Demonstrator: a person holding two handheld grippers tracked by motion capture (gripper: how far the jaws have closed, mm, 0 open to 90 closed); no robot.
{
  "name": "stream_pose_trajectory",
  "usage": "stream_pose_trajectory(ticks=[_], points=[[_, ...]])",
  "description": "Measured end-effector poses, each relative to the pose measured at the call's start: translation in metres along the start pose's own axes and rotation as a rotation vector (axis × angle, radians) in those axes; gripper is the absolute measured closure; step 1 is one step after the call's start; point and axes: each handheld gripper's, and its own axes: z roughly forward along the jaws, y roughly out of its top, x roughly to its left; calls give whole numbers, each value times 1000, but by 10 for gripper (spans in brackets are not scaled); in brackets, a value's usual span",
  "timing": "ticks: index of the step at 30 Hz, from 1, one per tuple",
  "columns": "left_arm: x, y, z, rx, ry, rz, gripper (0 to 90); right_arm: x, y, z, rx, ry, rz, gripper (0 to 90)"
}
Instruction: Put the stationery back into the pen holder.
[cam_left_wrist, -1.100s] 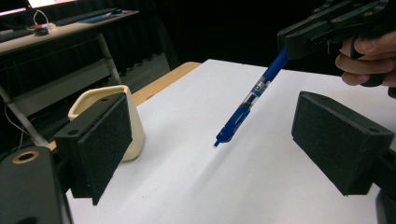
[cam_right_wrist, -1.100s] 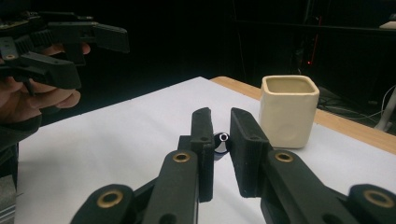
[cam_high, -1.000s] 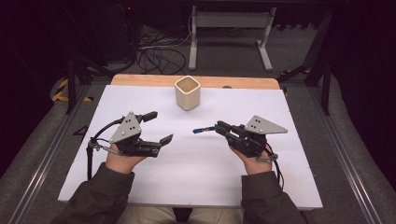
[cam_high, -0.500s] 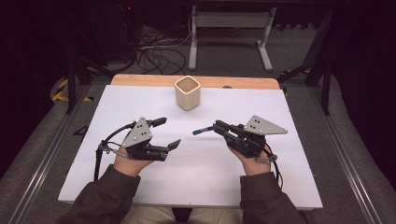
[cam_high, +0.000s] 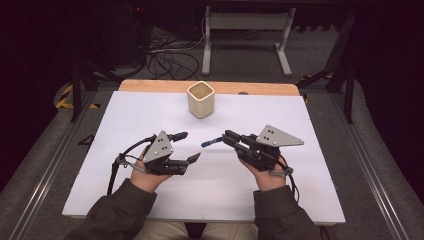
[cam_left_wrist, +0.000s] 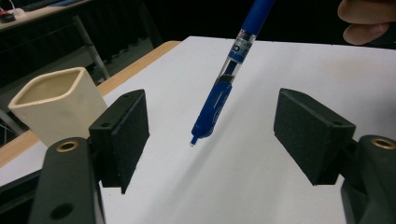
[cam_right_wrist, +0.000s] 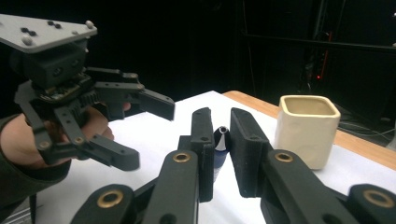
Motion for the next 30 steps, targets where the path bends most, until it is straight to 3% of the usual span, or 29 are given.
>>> stream_pose_trajectory(ticks=[7,30], points=[[-4,-3,6,10,-8,-3,314,6,0,6,6,20,-5,807],[-12,-13,19,75,4,70,531,21,-1,21,20,87,7,807]])
